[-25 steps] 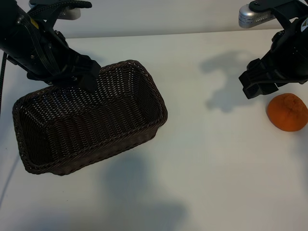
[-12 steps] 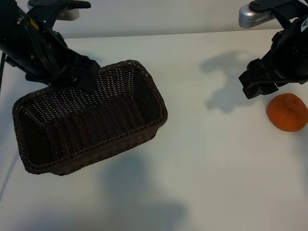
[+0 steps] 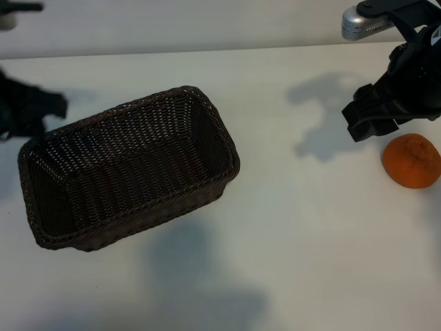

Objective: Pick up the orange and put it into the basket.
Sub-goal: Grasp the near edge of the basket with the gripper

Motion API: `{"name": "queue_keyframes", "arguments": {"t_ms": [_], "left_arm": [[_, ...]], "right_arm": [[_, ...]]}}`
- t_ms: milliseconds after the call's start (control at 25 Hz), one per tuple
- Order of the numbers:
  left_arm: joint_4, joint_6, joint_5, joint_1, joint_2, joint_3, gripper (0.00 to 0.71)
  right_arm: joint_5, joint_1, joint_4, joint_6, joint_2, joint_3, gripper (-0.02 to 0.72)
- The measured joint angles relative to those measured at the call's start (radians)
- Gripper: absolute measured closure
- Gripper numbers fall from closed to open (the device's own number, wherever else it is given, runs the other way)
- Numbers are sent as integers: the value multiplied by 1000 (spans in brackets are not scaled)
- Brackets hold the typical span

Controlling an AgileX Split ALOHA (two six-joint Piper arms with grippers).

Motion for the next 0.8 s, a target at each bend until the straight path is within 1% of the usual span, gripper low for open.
{"name": "queue_keyframes", "arguments": {"t_ms": [120, 200, 440, 520, 600, 720, 800], "left_arm": [[46, -101, -19, 0, -47, 112, 116], [58, -158, -55, 0, -56, 189, 116], [62, -289, -215, 7, -57, 349, 116], [60, -316, -264, 39, -57, 394, 116], [47, -316, -305, 88, -57, 432, 116], [16, -253, -332, 188, -57, 463, 116], [-19, -184, -348, 246, -57, 464, 116]], "right_arm": [[0, 0, 0, 0, 0, 0, 108], [0, 0, 0, 0, 0, 0, 108], [0, 0, 0, 0, 0, 0, 108], [0, 0, 0, 0, 0, 0, 108], [0, 0, 0, 0, 0, 0, 108], [0, 0, 0, 0, 0, 0, 108], [0, 0, 0, 0, 0, 0, 108]]}}
